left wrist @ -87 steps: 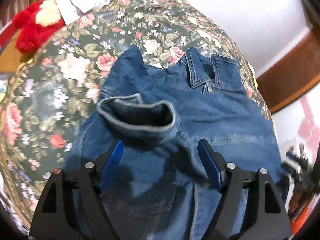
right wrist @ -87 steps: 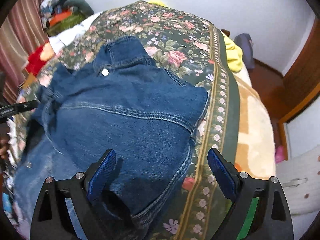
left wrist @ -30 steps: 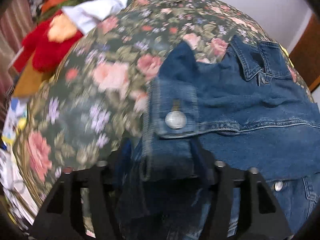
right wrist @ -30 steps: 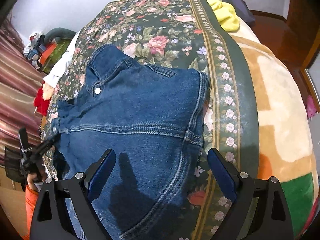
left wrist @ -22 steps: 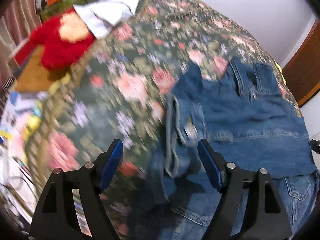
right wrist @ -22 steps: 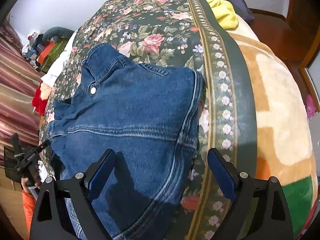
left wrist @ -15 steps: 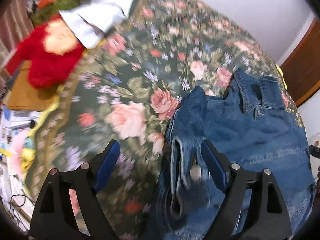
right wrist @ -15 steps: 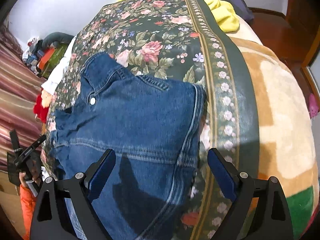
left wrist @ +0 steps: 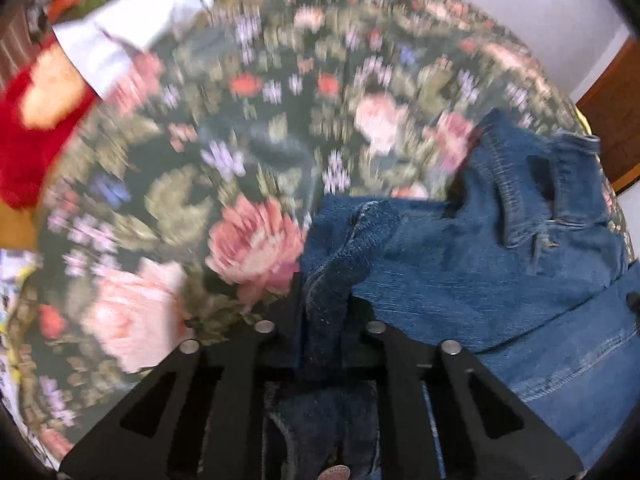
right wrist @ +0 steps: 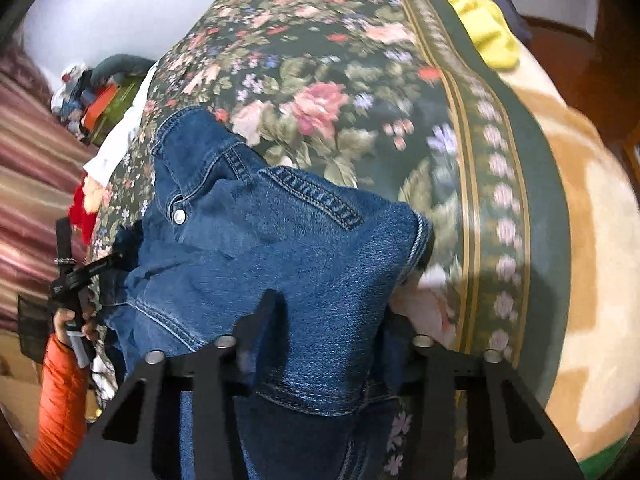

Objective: Fold large clothes

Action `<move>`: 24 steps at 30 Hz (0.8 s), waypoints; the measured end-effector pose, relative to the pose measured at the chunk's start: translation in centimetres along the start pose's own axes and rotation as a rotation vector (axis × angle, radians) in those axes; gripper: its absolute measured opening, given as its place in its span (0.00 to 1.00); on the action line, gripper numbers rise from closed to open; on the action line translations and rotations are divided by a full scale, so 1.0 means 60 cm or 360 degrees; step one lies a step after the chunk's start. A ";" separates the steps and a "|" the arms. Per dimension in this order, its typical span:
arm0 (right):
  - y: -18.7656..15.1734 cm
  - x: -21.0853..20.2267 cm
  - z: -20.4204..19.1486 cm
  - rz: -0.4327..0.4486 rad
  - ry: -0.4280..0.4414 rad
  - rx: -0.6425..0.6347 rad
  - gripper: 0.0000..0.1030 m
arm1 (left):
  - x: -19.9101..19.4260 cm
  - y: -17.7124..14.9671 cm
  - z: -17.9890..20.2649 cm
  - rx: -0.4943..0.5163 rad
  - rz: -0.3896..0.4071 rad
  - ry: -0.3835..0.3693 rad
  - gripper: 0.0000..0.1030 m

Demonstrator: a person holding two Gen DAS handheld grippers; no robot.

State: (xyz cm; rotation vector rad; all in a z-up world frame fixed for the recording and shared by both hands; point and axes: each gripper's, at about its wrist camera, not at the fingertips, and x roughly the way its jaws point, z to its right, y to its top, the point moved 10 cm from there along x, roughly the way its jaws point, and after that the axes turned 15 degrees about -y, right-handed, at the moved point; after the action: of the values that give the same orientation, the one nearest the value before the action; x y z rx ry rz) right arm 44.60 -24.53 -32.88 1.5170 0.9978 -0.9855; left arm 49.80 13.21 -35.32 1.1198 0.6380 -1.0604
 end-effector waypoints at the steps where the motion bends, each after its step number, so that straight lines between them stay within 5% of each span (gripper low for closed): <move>1: 0.011 -0.005 -0.004 0.0026 -0.0012 -0.0019 0.30 | -0.021 0.007 0.005 0.0016 0.0056 0.0009 0.09; 9: 0.124 -0.003 -0.071 0.0130 -0.0061 -0.0173 0.18 | -0.145 0.042 -0.030 -0.0044 0.0282 0.0023 0.09; 15: 0.183 0.052 -0.134 0.0125 -0.0073 -0.0233 0.18 | -0.116 0.038 -0.112 -0.0150 0.0221 0.0156 0.10; 20: 0.209 0.093 -0.151 0.0159 -0.0184 -0.0306 0.19 | -0.079 0.030 -0.158 -0.0237 0.0192 0.0141 0.19; 23: 0.207 0.092 -0.144 0.0213 -0.0271 -0.0405 0.40 | -0.080 0.027 -0.154 -0.0185 0.0212 0.0159 0.20; 24: 0.208 0.092 -0.134 0.0247 -0.0346 -0.0437 0.62 | -0.081 0.024 -0.151 -0.0159 0.0215 0.0180 0.20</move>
State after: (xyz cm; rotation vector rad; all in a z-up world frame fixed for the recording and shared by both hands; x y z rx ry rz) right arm 58.85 -17.66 -33.15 1.2121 0.8112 -0.8451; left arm 49.98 23.47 -33.76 1.1253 0.6872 -0.8458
